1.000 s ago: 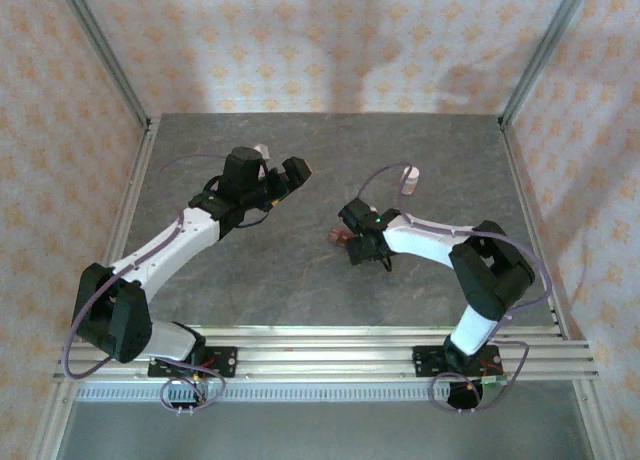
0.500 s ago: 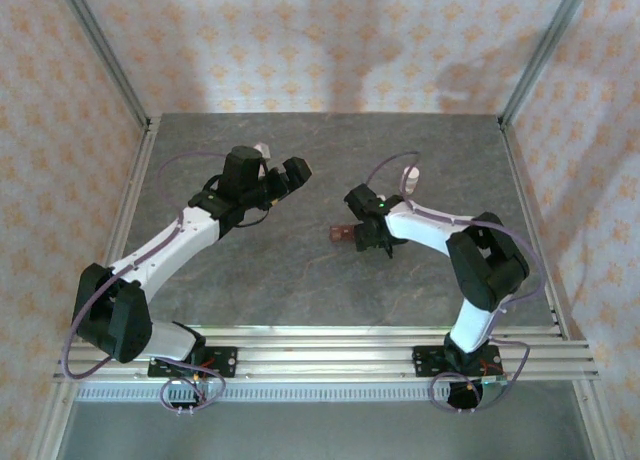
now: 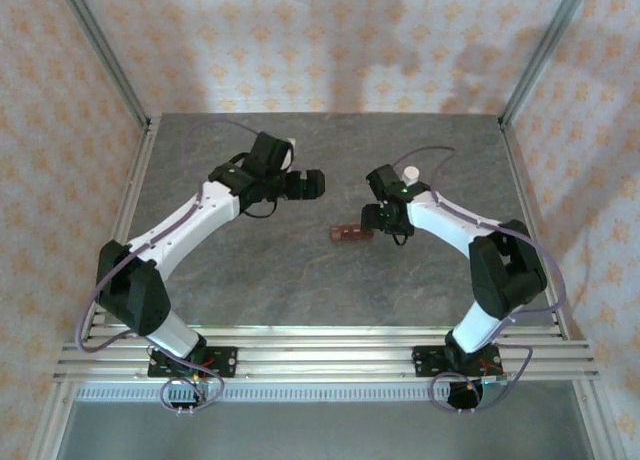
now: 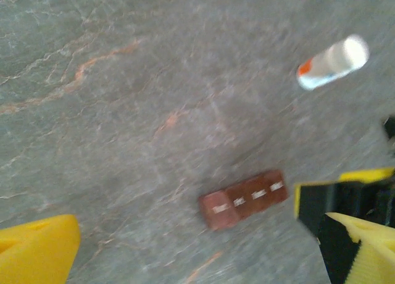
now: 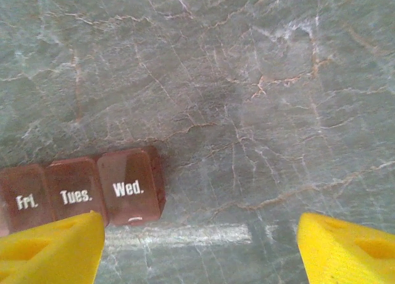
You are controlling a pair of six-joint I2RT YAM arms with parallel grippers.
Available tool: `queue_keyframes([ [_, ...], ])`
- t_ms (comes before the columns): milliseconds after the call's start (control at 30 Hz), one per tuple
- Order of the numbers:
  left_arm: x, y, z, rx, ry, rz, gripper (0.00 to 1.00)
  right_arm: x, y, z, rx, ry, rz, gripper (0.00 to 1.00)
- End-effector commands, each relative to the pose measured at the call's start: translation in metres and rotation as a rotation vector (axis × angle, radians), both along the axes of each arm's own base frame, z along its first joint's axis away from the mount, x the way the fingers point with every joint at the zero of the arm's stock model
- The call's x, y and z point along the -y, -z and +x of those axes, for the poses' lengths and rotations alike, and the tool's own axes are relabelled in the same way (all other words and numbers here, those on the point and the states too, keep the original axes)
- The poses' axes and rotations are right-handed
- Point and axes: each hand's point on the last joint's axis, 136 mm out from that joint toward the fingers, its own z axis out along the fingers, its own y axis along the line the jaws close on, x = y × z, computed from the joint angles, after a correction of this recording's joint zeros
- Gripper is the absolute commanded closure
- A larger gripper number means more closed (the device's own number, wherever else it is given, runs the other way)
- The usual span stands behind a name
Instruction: Sort the pills into containers
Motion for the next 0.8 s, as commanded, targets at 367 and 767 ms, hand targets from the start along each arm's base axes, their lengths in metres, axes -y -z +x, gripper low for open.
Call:
queue_keyframes([
  [367, -0.003, 0.074, -0.031, -0.092, 0.245, 0.428, 0.00, -0.013, 0.018, 0.013, -0.024, 0.051, 0.071, 0.19],
  [767, 0.017, 0.095, -0.041, -0.106, 0.357, 0.467, 0.00, -0.018, 0.023, 0.015, -0.031, 0.047, 0.089, 0.19],
])
